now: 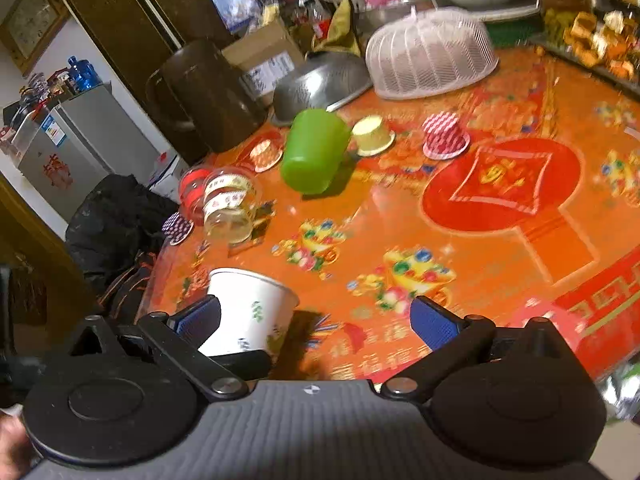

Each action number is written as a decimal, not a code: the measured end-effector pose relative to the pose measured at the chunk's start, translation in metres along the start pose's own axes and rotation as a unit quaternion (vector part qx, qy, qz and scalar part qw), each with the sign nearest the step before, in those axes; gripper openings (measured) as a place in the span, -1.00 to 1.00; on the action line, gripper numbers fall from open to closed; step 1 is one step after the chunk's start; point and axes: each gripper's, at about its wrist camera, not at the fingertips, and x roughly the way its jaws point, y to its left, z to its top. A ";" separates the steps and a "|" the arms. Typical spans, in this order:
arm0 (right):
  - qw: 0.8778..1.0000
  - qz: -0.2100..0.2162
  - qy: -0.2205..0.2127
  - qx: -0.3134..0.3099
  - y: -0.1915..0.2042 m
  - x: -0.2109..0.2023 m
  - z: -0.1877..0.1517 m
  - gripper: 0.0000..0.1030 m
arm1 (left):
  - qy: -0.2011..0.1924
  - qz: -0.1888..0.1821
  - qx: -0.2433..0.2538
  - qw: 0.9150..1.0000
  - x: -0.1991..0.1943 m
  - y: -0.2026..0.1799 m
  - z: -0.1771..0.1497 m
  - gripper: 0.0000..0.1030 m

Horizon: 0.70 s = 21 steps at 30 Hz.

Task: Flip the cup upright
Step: 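Lift the white cup with the left tool toward the right tool, then close the right tool on the cup body while the left tool holds it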

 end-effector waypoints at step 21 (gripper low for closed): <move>0.989 0.032 0.143 0.023 0.034 0.067 0.016 0.63 | 0.004 -0.086 -0.036 0.996 -0.002 0.031 -0.004 0.18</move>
